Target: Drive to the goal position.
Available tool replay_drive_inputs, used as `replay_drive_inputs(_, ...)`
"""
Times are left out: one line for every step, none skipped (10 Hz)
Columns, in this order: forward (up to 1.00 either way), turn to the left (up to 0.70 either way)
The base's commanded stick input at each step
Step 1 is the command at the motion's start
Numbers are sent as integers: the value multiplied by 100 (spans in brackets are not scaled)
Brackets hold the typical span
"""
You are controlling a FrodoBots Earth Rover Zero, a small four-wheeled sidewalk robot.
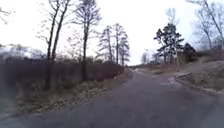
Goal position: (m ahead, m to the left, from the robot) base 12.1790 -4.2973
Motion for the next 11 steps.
replay_drive_inputs(50,-49)
replay_drive_inputs(50,-41)
replay_drive_inputs(50,-21)
replay_drive_inputs(50,-2)
replay_drive_inputs(50,1)
replay_drive_inputs(50,1)
replay_drive_inputs(50,1)
replay_drive_inputs(50,1)
replay_drive_inputs(50,1)
replay_drive_inputs(50,1)
replay_drive_inputs(50,1)
